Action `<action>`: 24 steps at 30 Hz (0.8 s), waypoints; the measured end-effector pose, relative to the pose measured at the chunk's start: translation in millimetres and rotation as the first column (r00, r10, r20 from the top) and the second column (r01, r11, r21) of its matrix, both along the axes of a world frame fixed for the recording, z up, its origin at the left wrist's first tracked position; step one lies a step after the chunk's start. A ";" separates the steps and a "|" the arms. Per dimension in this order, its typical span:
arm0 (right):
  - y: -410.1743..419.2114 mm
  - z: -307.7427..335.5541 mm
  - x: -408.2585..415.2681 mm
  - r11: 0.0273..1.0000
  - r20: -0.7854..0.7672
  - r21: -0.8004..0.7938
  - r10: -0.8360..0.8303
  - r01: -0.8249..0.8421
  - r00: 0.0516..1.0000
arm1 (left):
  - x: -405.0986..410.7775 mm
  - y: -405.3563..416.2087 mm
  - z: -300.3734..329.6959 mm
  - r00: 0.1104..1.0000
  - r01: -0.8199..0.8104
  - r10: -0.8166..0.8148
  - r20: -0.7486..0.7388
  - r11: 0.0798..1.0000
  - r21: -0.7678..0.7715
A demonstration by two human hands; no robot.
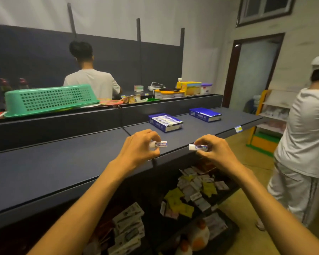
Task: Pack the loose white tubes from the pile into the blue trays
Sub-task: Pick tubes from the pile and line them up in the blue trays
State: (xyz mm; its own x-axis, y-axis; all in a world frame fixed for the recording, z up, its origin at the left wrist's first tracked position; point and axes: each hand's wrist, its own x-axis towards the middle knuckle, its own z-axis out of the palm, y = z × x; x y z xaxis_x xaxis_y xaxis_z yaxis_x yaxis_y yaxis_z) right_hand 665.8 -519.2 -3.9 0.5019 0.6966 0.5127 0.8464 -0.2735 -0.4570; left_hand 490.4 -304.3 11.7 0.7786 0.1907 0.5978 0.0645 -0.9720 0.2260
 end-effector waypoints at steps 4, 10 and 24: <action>-26.6 -1.0 50.4 0.999 -0.007 0.007 -0.041 0.041 0.999 | 56.9 -23.9 0.6 1.000 0.028 -0.028 0.001 1.000 0.006; -45.0 -7.7 132.7 0.997 -0.022 -0.014 -0.076 0.076 0.997 | 149.9 -42.2 -11.5 0.999 0.052 -0.052 -0.013 0.998 -0.025; 1.5 19.0 363.0 0.998 -0.009 -0.052 -0.019 0.019 1.000 | 363.5 -4.6 -5.2 1.000 -0.005 0.005 -0.003 0.999 -0.051</action>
